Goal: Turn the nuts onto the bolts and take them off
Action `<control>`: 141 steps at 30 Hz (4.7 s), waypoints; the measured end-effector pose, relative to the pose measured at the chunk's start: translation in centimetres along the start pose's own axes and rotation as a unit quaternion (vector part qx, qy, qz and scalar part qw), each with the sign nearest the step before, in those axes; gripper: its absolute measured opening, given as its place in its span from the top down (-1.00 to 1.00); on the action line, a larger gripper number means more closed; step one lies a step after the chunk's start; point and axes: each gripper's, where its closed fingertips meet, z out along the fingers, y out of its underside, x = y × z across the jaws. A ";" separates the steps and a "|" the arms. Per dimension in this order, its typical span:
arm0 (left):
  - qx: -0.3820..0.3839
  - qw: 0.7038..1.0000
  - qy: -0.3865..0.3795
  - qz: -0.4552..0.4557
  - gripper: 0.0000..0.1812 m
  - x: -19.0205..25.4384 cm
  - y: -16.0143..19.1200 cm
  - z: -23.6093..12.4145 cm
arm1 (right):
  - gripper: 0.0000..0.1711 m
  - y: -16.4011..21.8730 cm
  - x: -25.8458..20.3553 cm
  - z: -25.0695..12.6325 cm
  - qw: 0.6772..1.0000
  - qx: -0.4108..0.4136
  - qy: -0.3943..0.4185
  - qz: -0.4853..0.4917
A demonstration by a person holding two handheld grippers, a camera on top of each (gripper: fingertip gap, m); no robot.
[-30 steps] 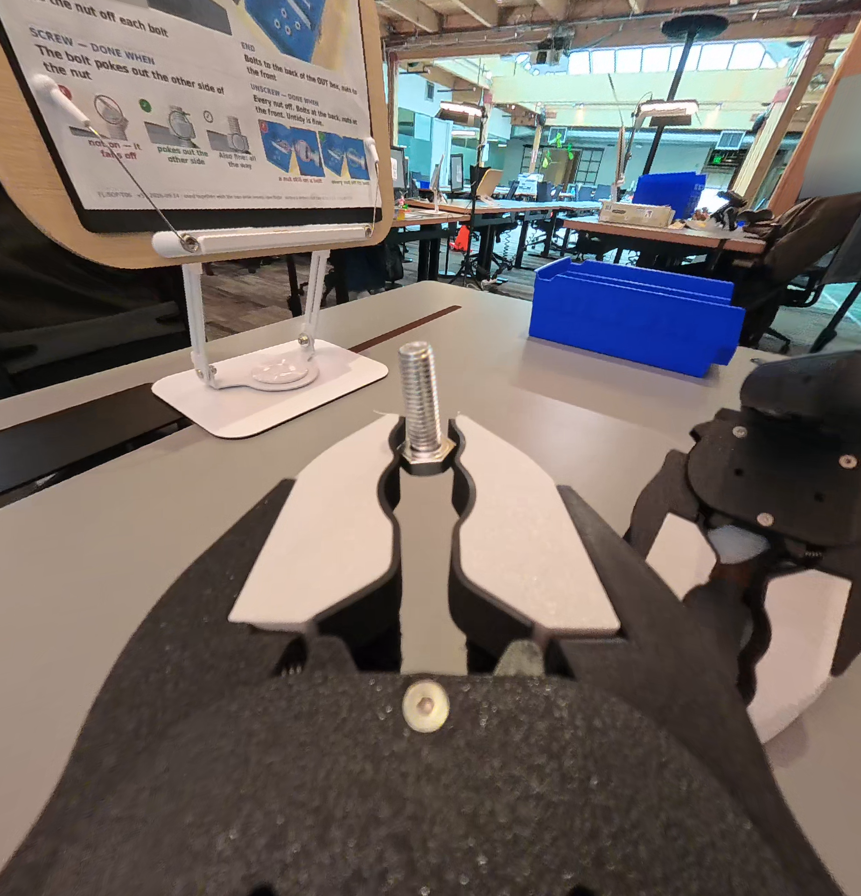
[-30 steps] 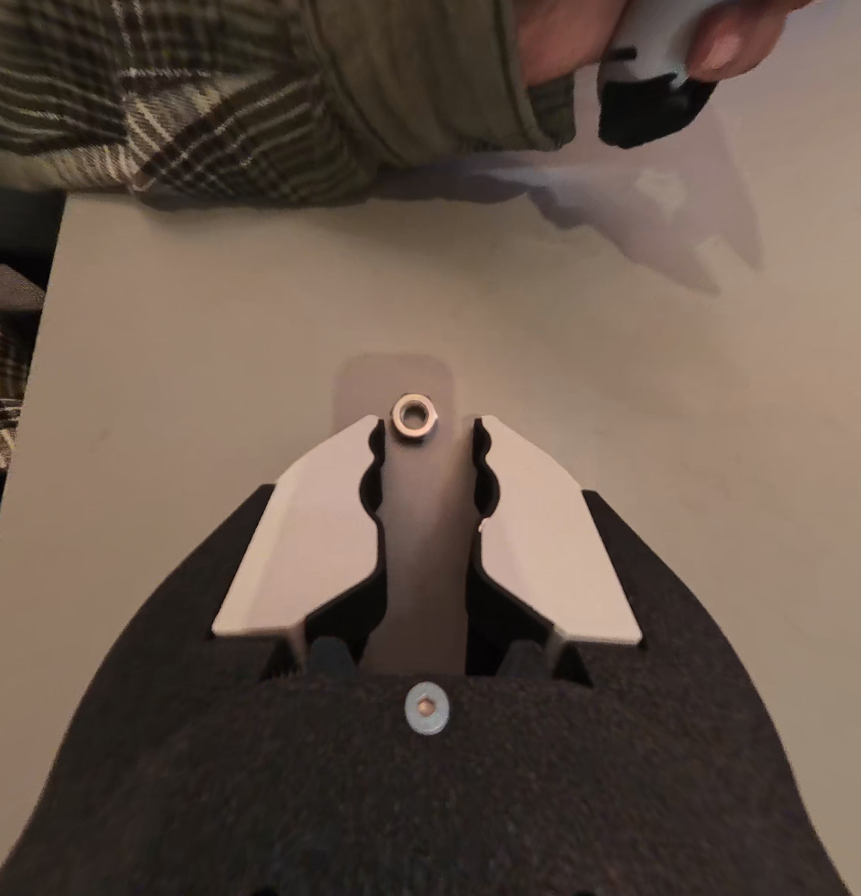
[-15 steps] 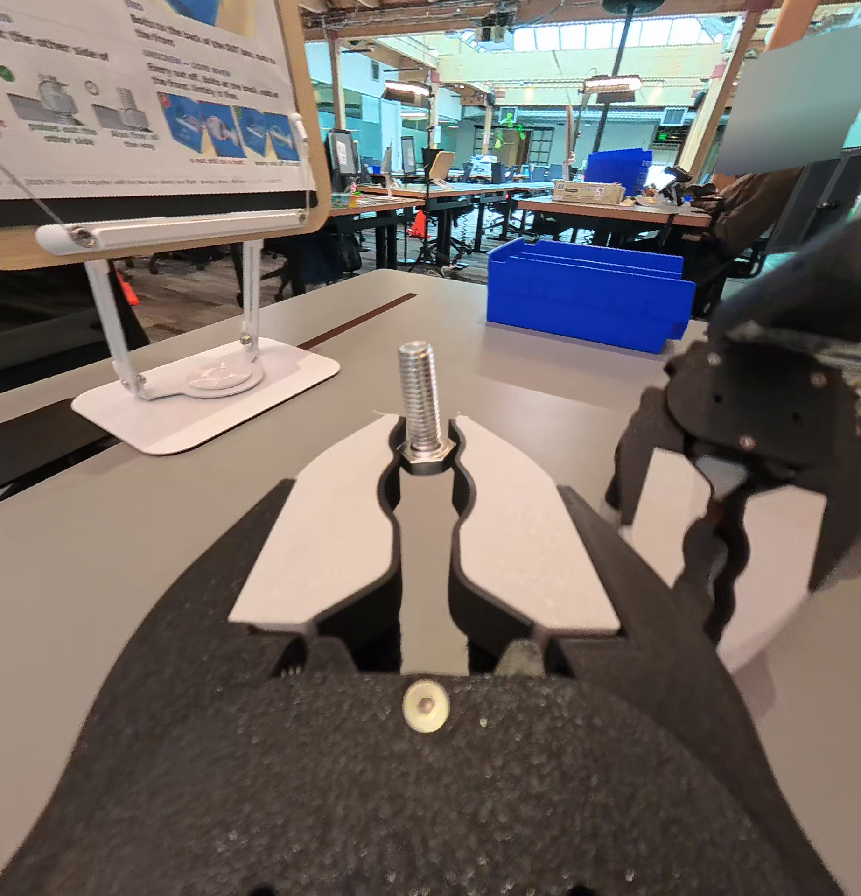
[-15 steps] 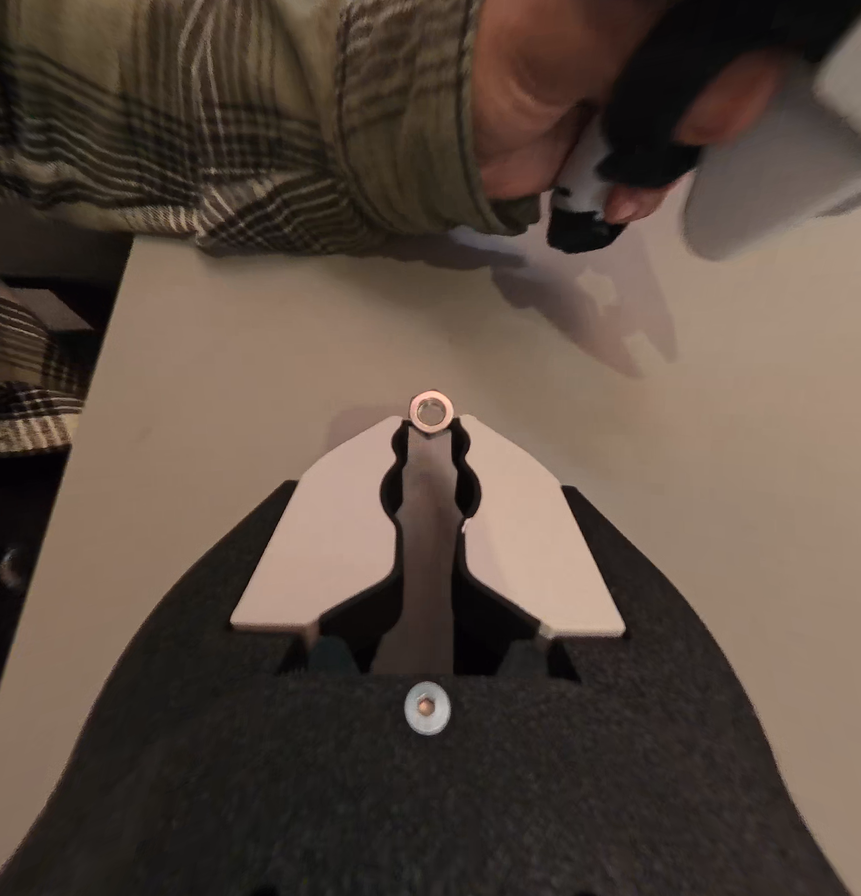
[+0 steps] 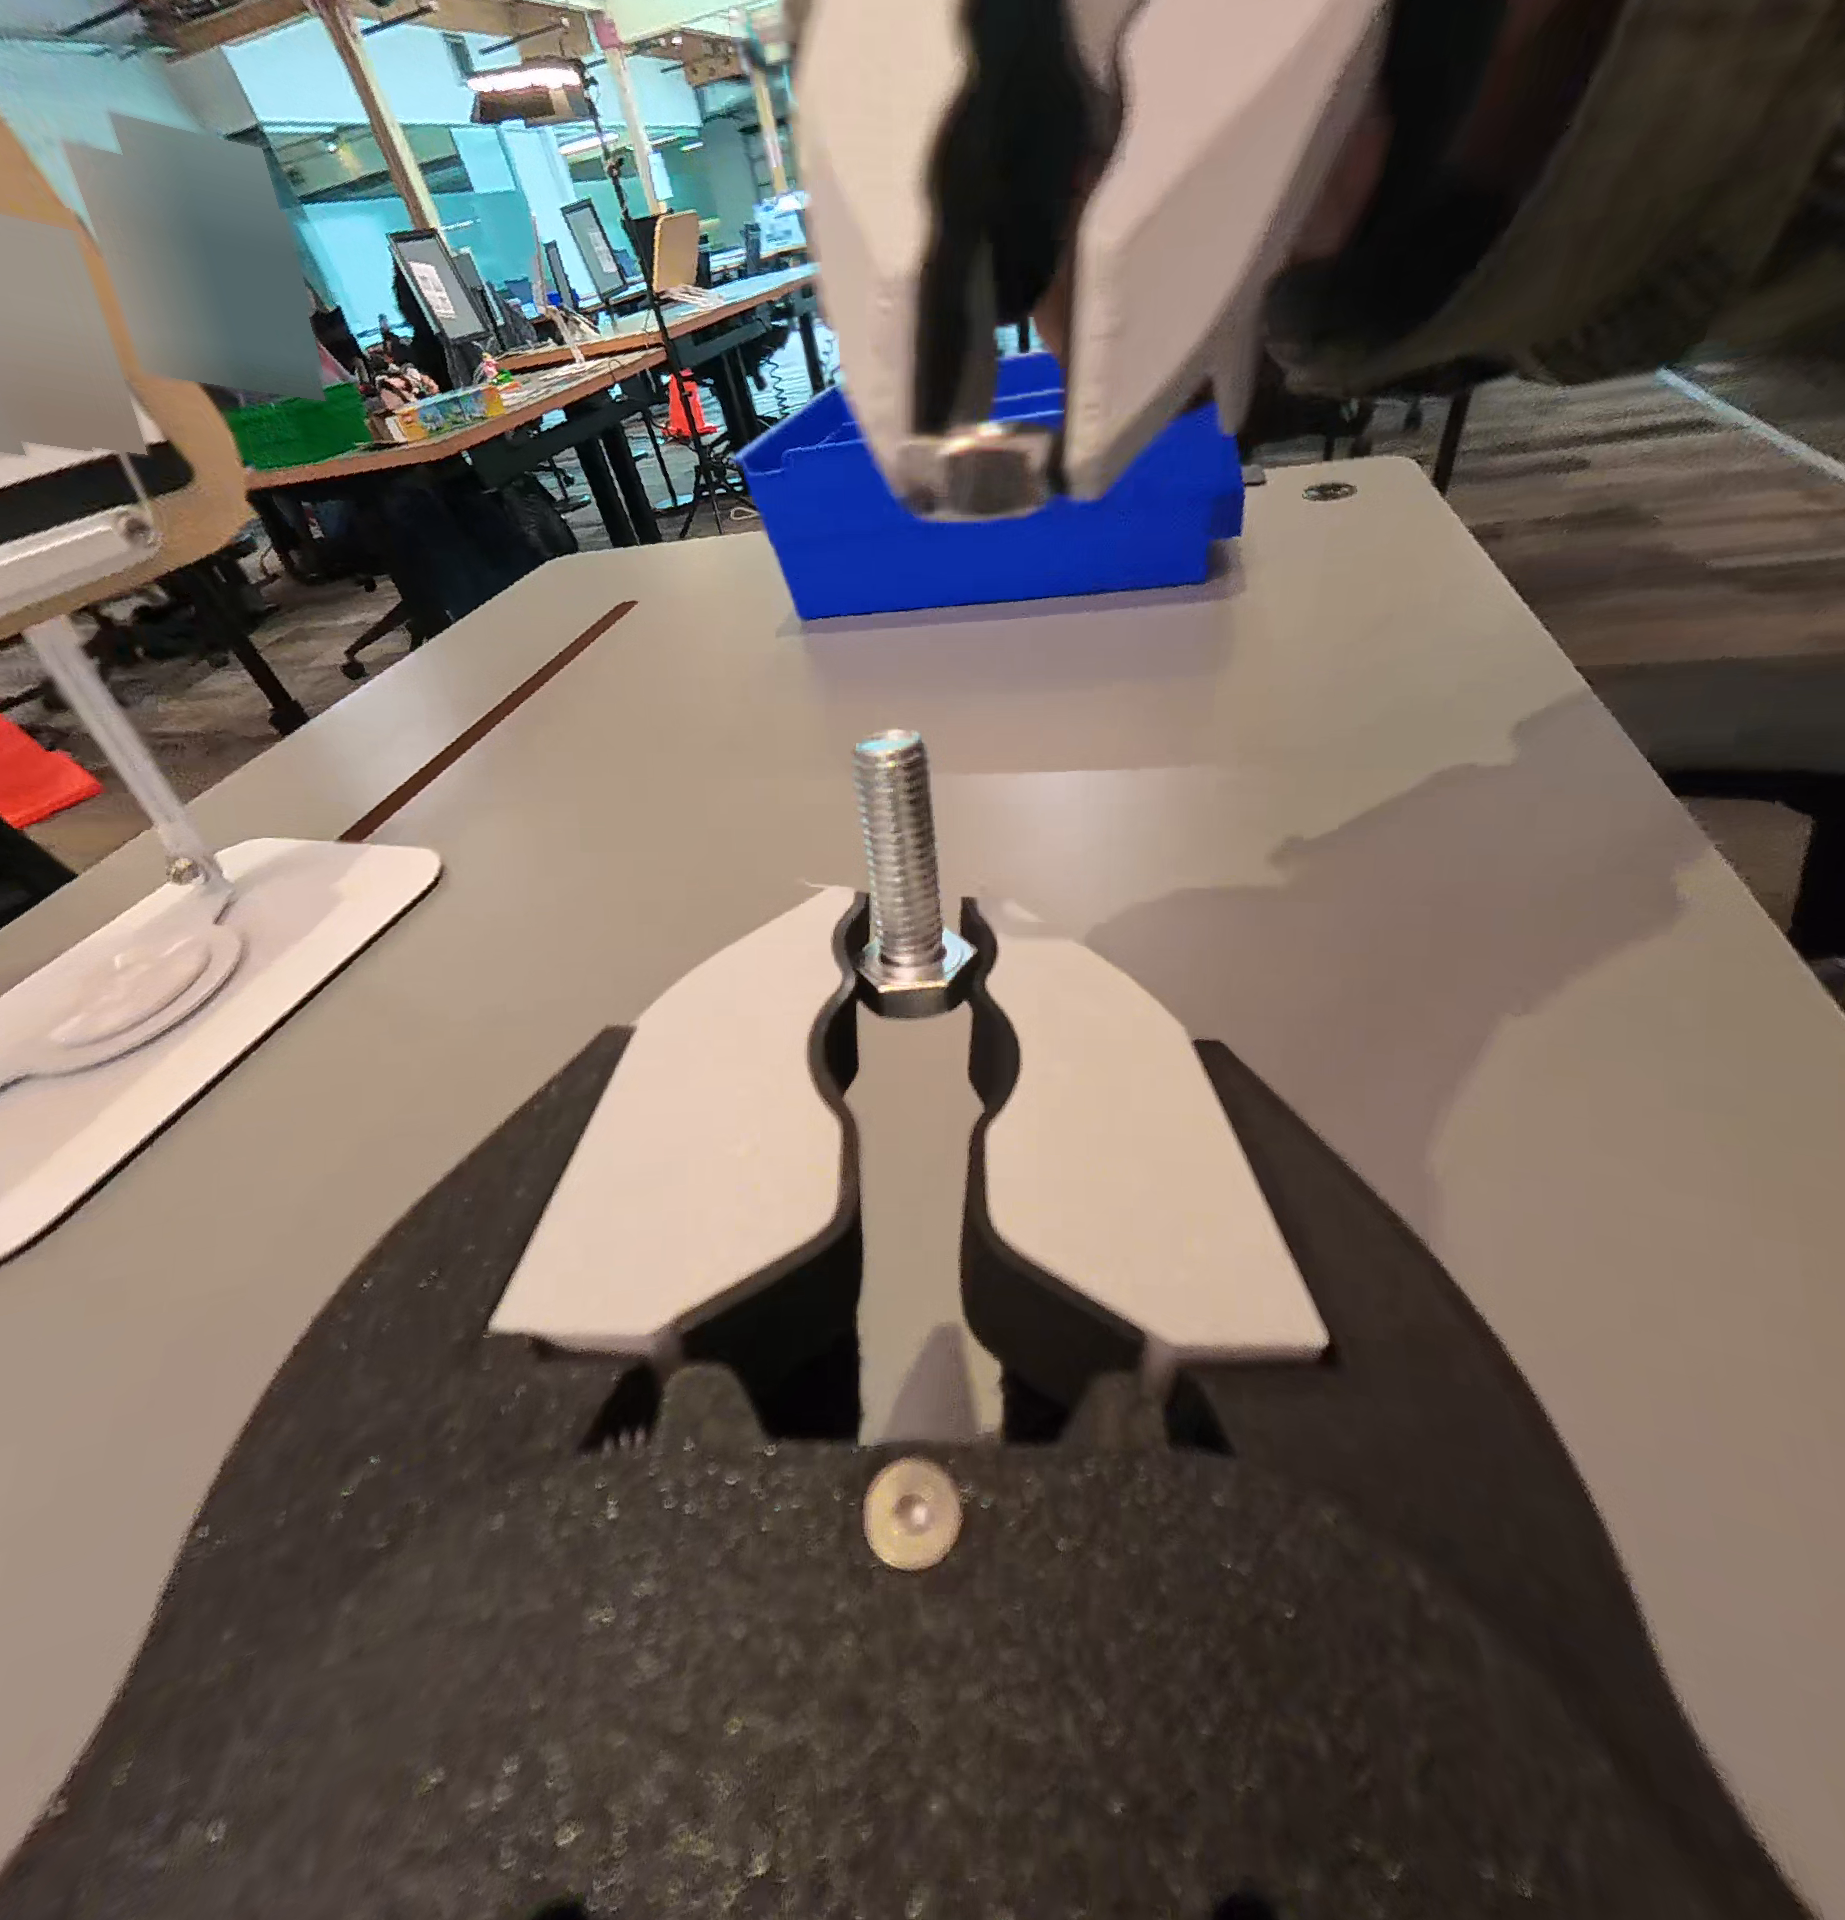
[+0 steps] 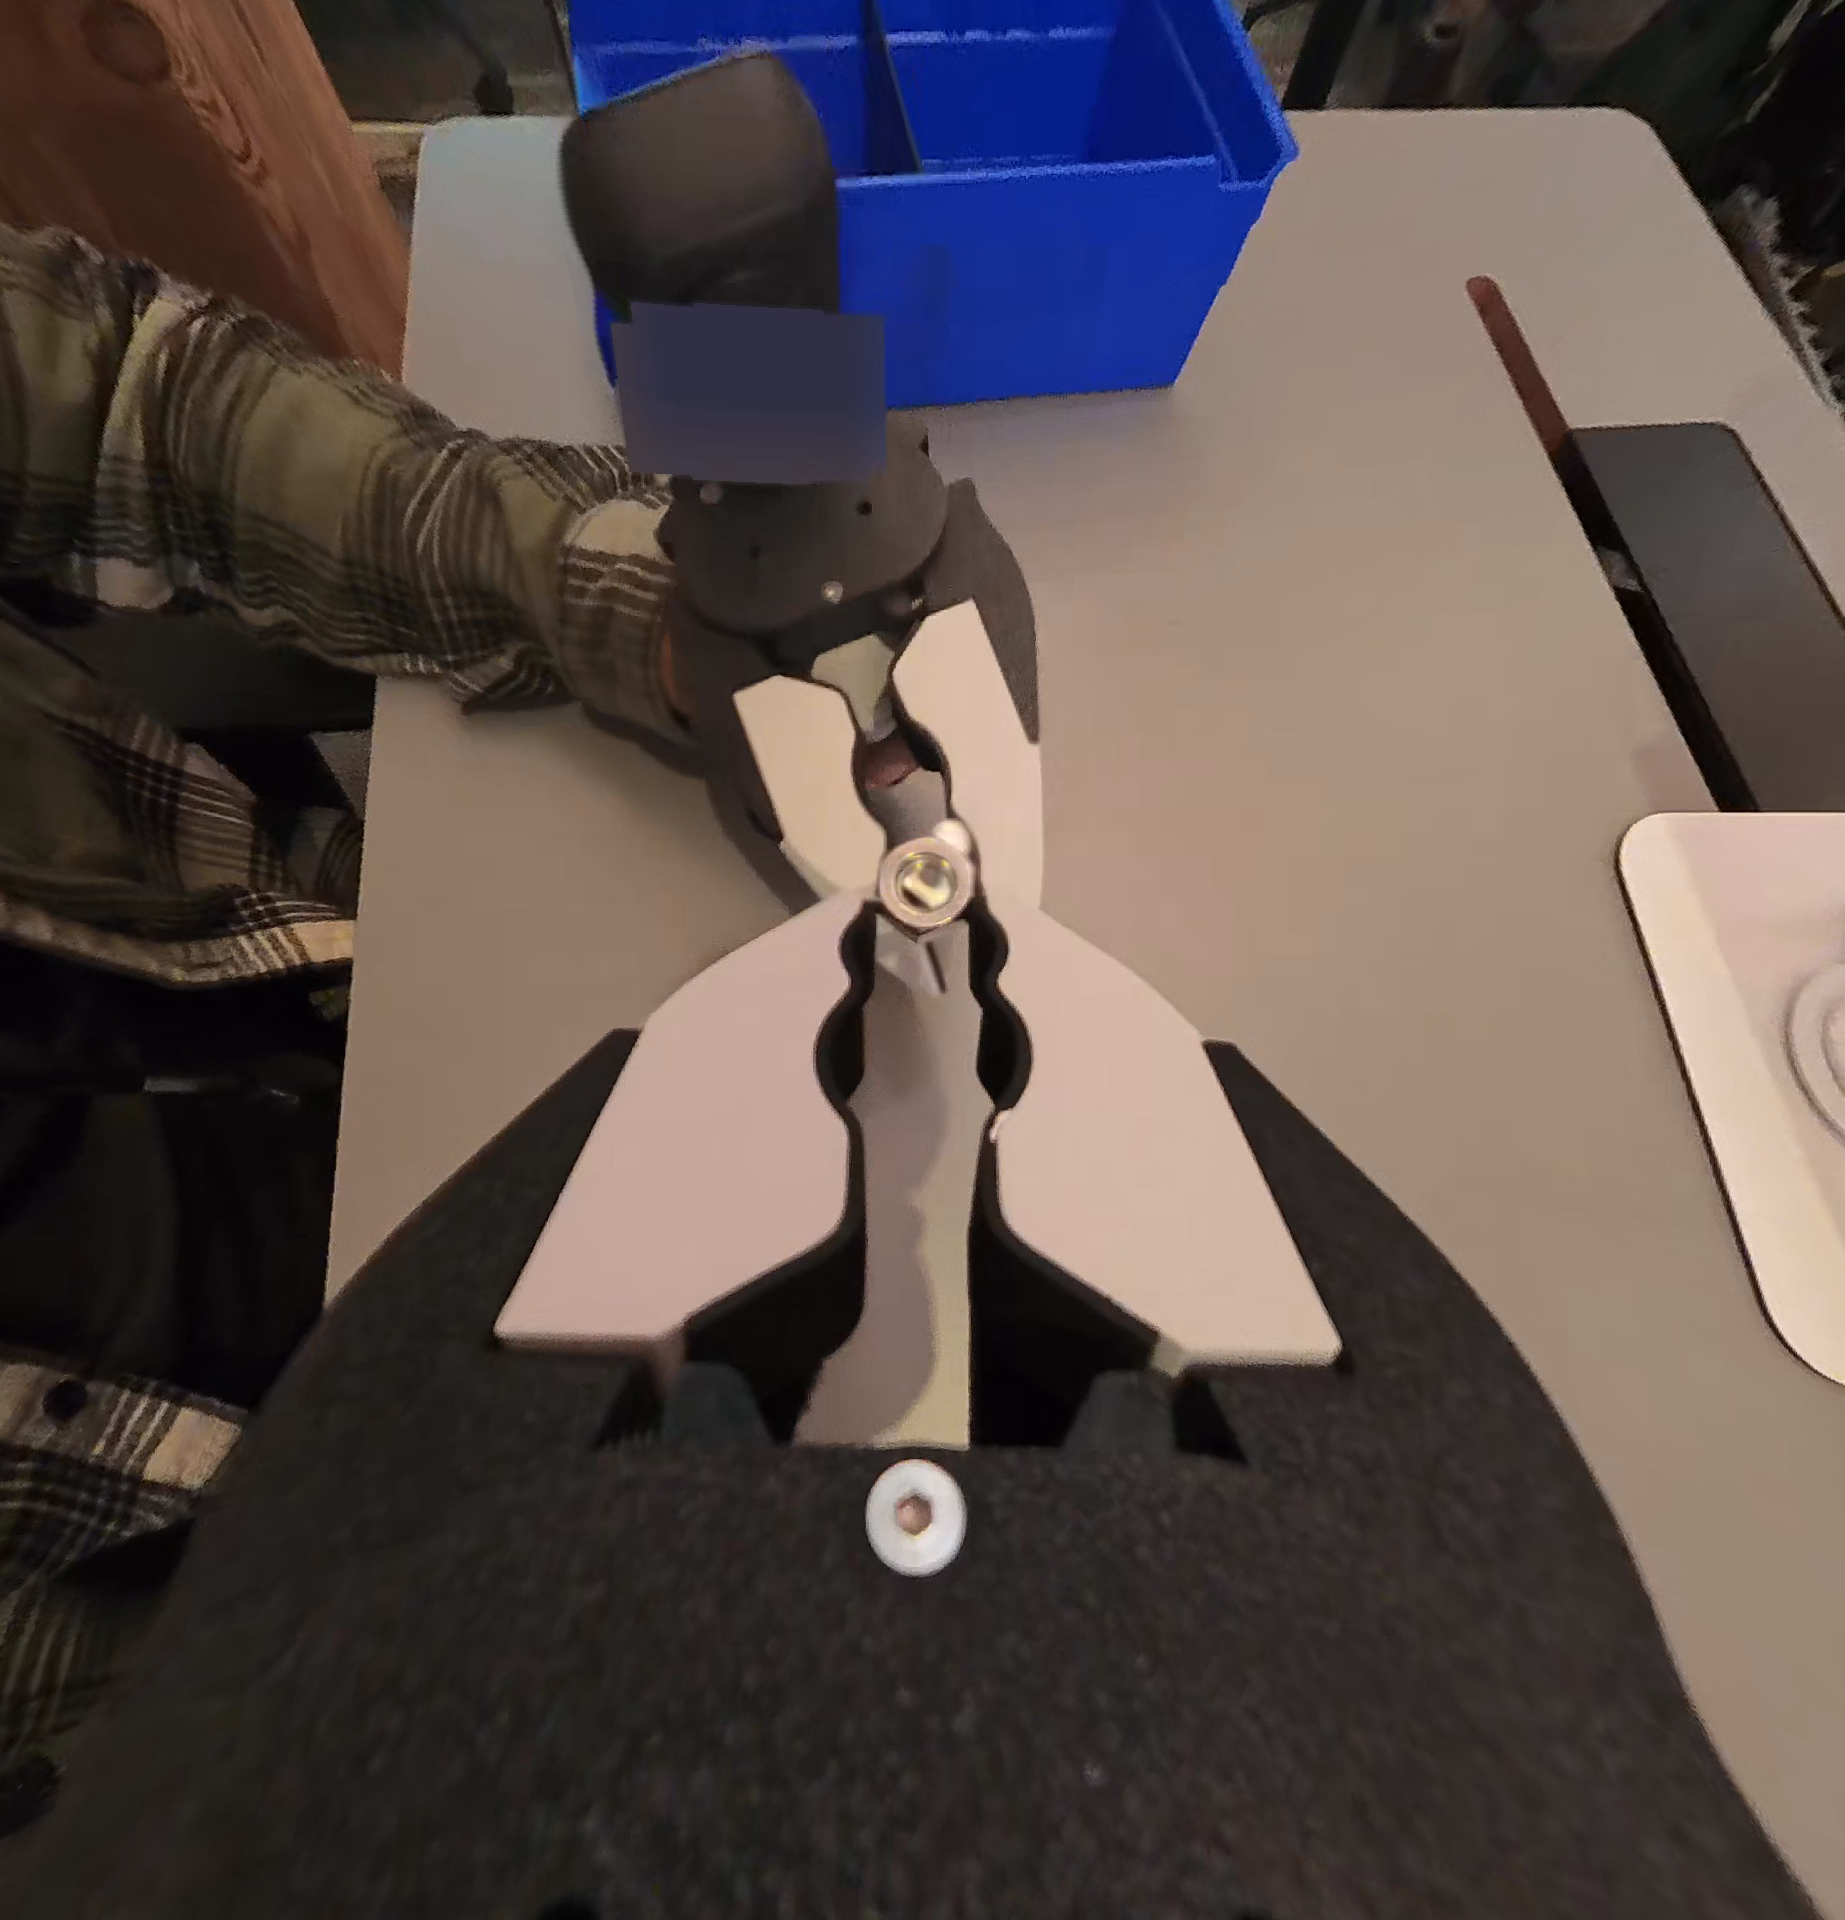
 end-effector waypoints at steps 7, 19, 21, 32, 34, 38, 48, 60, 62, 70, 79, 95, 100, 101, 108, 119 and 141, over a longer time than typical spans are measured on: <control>0.002 1.000 0.015 0.003 0.82 1.1 -0.2 0.5 | 0.81 0.8 -0.1 1.7 0.998 -0.054 -0.013 -0.017; 0.004 1.000 0.017 0.000 0.82 1.4 -0.4 0.5 | 0.81 0.9 -0.3 2.2 0.998 -0.052 -0.023 -0.015; 0.003 1.000 0.013 0.003 0.82 1.3 -0.5 0.5 | 0.81 0.8 -0.3 2.2 0.998 -0.053 -0.022 -0.017; 0.010 1.000 0.016 -0.002 0.82 1.4 -0.6 0.5 | 0.80 0.8 -0.3 2.2 0.999 -0.039 -0.026 -0.016; 0.009 1.000 0.018 -0.004 0.82 1.5 -0.6 0.5 | 0.80 0.9 -0.2 2.2 0.999 -0.040 -0.027 -0.014; 0.008 1.000 0.018 -0.001 0.82 1.5 -0.6 0.5 | 0.78 1.1 -0.2 2.4 0.999 -0.043 -0.028 -0.013; 0.004 1.000 0.022 0.001 0.82 1.7 -0.5 0.6 | 0.69 1.5 0.0 2.5 0.998 -0.052 -0.024 -0.017; -0.006 1.000 0.024 0.000 0.82 1.8 -0.1 0.8 | 0.53 1.2 -0.5 2.2 0.998 -0.052 -0.022 -0.037; -0.008 1.000 0.025 -0.001 0.82 1.8 -0.1 0.8 | 0.53 0.8 -0.6 2.2 0.998 -0.044 -0.025 -0.040; -0.006 1.000 0.025 0.002 0.82 1.9 -0.2 0.8 | 0.76 1.1 -0.8 3.2 0.999 -0.025 -0.043 -0.014; 0.064 0.997 0.043 -0.004 0.83 2.6 -2.7 -0.2 | 0.79 -0.9 -1.8 1.9 0.990 0.117 -0.070 -0.048; 0.092 0.984 0.154 0.007 0.83 6.4 -3.8 -0.2 | 0.79 -1.1 -5.6 0.9 0.931 0.151 -0.297 -0.151; 0.036 0.990 0.132 -0.017 0.83 5.7 -2.2 0.7 | 0.79 0.3 -4.4 1.6 0.942 0.104 -0.274 -0.161; 0.023 0.992 0.121 -0.016 0.83 5.4 -1.9 0.9 | 0.79 0.6 -4.1 1.6 0.946 0.096 -0.265 -0.161; -0.025 0.998 0.051 -0.023 0.83 3.7 -0.7 1.3 | 0.79 1.5 -2.1 2.1 0.973 0.057 -0.171 -0.145; -0.091 0.996 0.007 0.005 0.83 2.8 1.0 1.7 | 0.80 3.5 -1.3 2.7 0.983 -0.032 -0.109 -0.145; -0.145 0.989 -0.009 0.025 0.83 3.1 2.8 2.4 | 0.79 6.4 -1.1 2.6 0.960 -0.266 -0.082 -0.025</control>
